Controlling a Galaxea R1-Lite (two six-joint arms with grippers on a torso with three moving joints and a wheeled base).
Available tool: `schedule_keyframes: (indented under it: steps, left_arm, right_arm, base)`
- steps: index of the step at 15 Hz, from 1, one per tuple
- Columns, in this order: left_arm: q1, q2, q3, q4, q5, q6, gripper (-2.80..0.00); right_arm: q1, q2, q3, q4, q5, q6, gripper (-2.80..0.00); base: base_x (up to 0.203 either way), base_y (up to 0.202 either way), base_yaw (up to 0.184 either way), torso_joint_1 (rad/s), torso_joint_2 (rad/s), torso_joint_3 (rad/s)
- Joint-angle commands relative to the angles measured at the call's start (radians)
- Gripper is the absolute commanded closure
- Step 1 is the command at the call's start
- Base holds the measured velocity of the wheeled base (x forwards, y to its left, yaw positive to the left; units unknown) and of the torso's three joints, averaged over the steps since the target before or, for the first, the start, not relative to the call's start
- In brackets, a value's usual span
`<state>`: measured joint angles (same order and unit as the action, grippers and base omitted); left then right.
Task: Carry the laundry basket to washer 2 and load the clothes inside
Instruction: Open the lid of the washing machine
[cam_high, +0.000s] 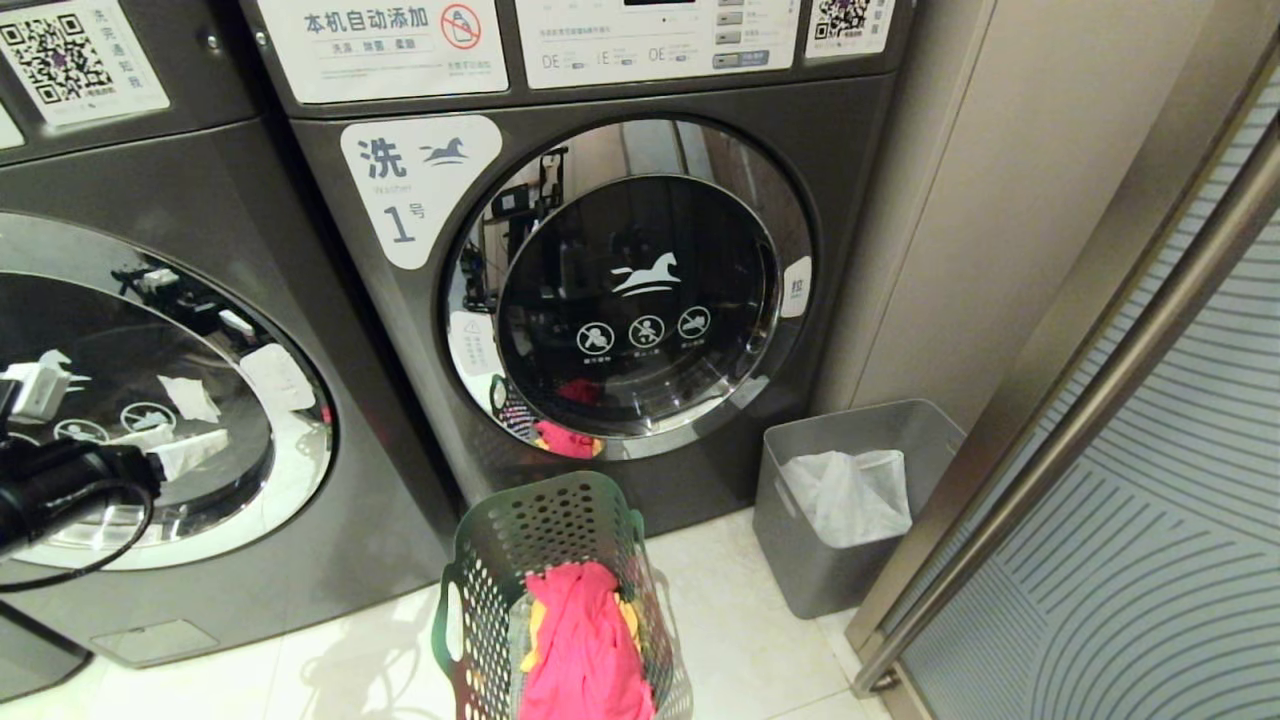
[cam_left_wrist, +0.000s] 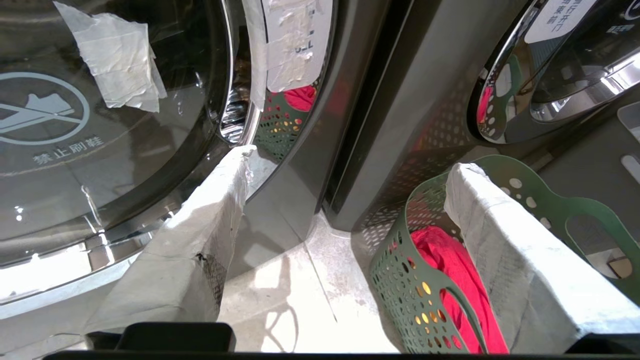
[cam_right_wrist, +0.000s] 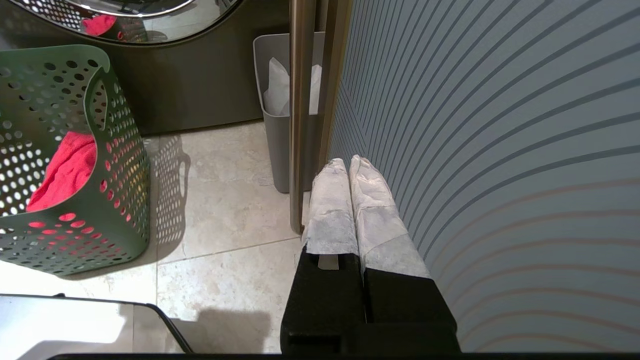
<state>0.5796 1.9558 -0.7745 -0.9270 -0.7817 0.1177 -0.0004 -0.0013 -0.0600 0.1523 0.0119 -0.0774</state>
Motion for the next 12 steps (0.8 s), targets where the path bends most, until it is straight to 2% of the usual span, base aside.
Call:
schedule_keyframes:
  steps: [1, 3, 5, 6, 9, 12]
  left_arm:
    - [0.005, 0.014, 0.004, -0.006, -0.005, 0.000, -2.80]
    - [0.005, 0.027, 0.003, -0.011, -0.031, -0.002, -2.80]
    - [0.006, 0.043, 0.005, -0.022, -0.105, -0.001, -2.80]
    - [0.005, 0.050, 0.004, -0.033, -0.120, -0.001, -2.80]
    - [0.006, 0.121, 0.004, -0.123, -0.191, -0.002, -2.80]
    - [0.021, 0.189, -0.060, -0.152, -0.326, -0.003, -2.80]
  right_arm:
    - [0.000, 0.000, 0.000, 0.001, 0.000, -0.001, 0.00]
    - [0.000, 0.000, 0.000, 0.001, 0.000, -0.001, 0.00]
    - [0.000, 0.000, 0.000, 0.001, 0.000, -0.001, 0.00]
    - [0.000, 0.000, 0.000, 0.001, 0.000, -0.001, 0.00]
    - [0.000, 0.000, 0.000, 0.001, 0.000, -0.001, 0.00]
    - [0.000, 0.000, 0.000, 0.001, 0.000, -0.002, 0.00]
  base:
    - [0.000, 0.000, 0.000, 0.000, 0.00, 0.000]
    - [0.000, 0.000, 0.000, 0.000, 0.00, 0.000]
    - [0.000, 0.000, 0.000, 0.000, 0.00, 0.000]
    - [0.000, 0.000, 0.000, 0.000, 0.00, 0.000]
    - [0.000, 0.000, 0.000, 0.000, 0.00, 0.000]
    - [0.000, 0.000, 0.000, 0.000, 0.00, 0.000]
